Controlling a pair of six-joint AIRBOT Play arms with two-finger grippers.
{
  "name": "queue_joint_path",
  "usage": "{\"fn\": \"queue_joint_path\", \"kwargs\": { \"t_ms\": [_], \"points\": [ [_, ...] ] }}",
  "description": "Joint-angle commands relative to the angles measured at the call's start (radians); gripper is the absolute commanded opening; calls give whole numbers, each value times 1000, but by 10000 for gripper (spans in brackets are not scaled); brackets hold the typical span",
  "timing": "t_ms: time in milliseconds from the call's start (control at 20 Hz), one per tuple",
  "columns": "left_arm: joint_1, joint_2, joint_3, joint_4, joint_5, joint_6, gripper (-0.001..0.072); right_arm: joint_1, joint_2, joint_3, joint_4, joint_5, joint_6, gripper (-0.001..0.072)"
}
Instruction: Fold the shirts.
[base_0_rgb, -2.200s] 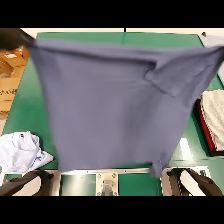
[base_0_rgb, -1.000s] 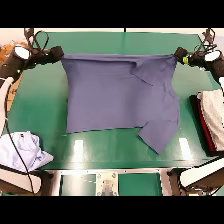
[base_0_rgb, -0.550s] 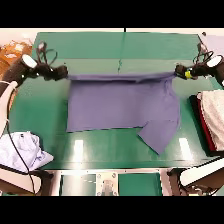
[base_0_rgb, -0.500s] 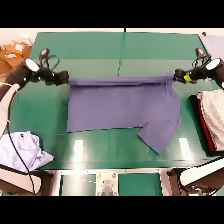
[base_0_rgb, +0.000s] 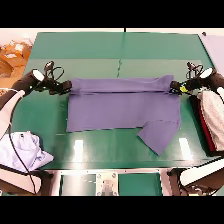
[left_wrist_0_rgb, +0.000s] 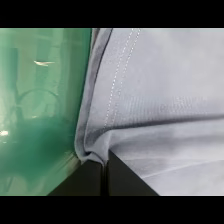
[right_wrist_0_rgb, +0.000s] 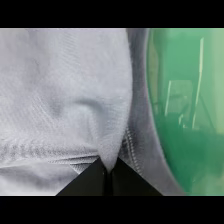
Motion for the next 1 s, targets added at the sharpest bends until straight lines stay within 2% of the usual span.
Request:
{"fn": "queue_joint_path", "kwargs": {
  "t_ms": [0,50,100,150,300,350,400,450,500,550,600,750,850,950],
  "points": [
    [-1,1,-5,-39,5,-1,24,-1,0,7,13,47,19,19],
    [-1,2,-5,-48,-2,0,83,-4,0,14,12,66,19,95],
    [-1,4,-4,-55,-10,-1,397,-9,0,30,12,97,19,299],
    [2,11,-2,-56,-26,-1,682,-16,0,53,12,142,19,414],
    [17,29,67,-17,-205,0,692,-52,1,153,-11,338,47,396],
    [29,30,104,9,-285,-1,692,-68,6,174,-29,404,57,327],
    [38,30,138,28,-360,-1,692,-83,19,175,-37,448,61,229],
    [47,30,169,35,-426,-6,668,-95,32,173,-39,487,65,104],
    [59,30,194,33,-482,-8,398,-106,55,157,-40,514,66,18],
    [66,30,213,31,-530,-7,42,-110,86,126,-40,529,68,17],
    [66,31,228,29,-578,-16,21,-110,130,78,-40,540,68,18],
    [35,69,206,39,-660,-54,20,-110,299,-109,-48,539,72,18],
    [-16,164,111,61,-628,-53,20,-124,447,-269,-77,537,80,17],
    [-73,309,-47,56,-523,-48,20,-160,616,-468,-87,498,125,17]
  ]
}}
